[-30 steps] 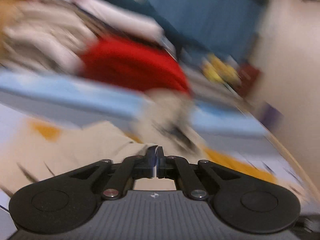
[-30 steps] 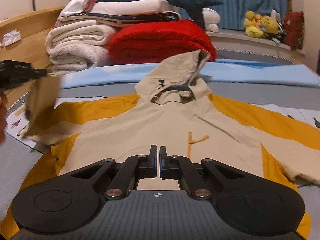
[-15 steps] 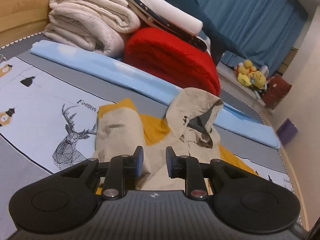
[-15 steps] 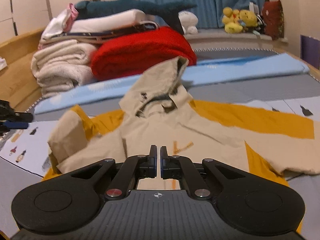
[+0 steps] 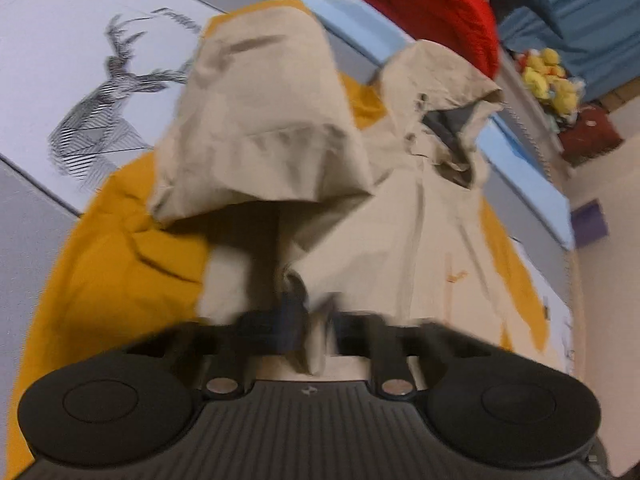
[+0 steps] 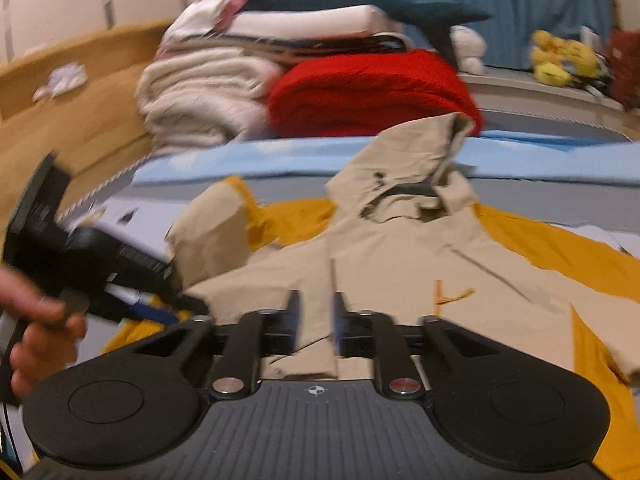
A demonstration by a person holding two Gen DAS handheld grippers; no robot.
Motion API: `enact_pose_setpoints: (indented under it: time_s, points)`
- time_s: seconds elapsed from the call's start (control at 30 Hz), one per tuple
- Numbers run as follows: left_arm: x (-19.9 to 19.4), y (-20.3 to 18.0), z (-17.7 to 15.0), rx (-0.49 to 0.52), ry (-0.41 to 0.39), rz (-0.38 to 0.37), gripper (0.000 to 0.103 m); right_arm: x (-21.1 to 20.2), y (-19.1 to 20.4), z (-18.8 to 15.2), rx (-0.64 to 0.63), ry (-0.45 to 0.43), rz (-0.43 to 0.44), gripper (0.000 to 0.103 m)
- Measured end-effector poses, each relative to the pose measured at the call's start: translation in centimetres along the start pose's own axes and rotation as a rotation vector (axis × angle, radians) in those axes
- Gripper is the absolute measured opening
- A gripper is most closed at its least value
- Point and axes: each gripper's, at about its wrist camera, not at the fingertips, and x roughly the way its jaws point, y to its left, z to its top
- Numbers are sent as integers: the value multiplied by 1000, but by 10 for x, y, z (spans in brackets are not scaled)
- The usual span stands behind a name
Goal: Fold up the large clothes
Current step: 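Carry the held sleeve across the jacket body toward the hood, then open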
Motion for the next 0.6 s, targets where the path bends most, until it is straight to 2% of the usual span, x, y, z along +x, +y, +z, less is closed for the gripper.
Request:
enact_pose_setpoints:
  time_s: [0.07,0.13,0.27,0.4,0.5,0.6]
  points:
    - [-8,-13,-1,73,-40,-28,1,7,12,-2,-66,25,15,44]
    - [-20,-27,1,155,-78,-92,1,15,24,-5,-139,38,17,45]
    - [-36,-45,3,217,-89,-261,1,25,39,-10,-251,59,21,53]
    - [-46,-65,-6,326,-106,-354,1,34,47,-14,-324,84,2,55]
    - [-48,-68,-12,332,-110,-411,1,39,50,-16,-344,93,-2,55]
    - [-47,-69,-19,334,-120,-435,1,44,53,-15,-342,95,5,55]
